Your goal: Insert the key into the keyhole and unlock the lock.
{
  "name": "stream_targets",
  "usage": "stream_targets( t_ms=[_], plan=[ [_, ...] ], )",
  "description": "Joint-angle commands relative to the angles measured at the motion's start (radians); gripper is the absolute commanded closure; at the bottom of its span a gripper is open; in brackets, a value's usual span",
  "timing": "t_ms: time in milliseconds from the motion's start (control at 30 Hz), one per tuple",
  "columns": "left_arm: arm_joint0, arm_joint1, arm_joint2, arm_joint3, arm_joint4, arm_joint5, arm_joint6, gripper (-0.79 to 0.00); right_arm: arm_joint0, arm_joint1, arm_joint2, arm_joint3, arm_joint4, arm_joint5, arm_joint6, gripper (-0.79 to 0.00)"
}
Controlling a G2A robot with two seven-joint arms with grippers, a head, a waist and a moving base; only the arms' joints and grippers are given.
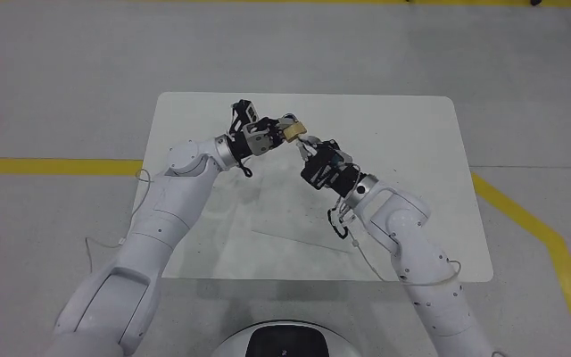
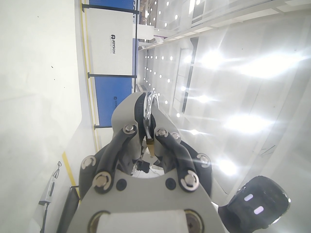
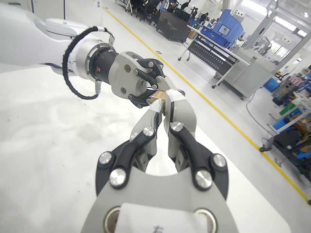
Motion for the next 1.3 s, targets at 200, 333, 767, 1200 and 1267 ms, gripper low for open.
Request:
stream_targets(
  t_ms=[200,333,767,1200,1267],
  plan=[
    [0.002,0.005,-0.019,-0.001,-0.002,-0.036,-0.017,0.000,0.004,0.001,0.021,0.022,0.078,-0.012,0.001,0.000],
    [-0.001,0.007,-0.027,0.003,0.003,-0.041,-0.017,0.000,0.011,0.003,0.022,0.027,0.104,-0.056,0.008,-0.049],
    [0.011,0.072,-0.163,-0.061,0.098,0.003,-0.016,0.000,0.019,0.004,0.028,0.032,0.116,-0.078,0.012,-0.785],
    [0.021,0.086,-0.008,-0.079,0.483,0.058,-0.050,0.000,-0.097,0.017,0.182,-0.058,0.177,0.063,-0.063,-0.785],
    [0.006,0.077,0.045,-0.059,0.545,0.057,-0.052,0.000,-0.097,0.017,0.182,-0.058,0.177,0.063,-0.063,-0.785]
  ],
)
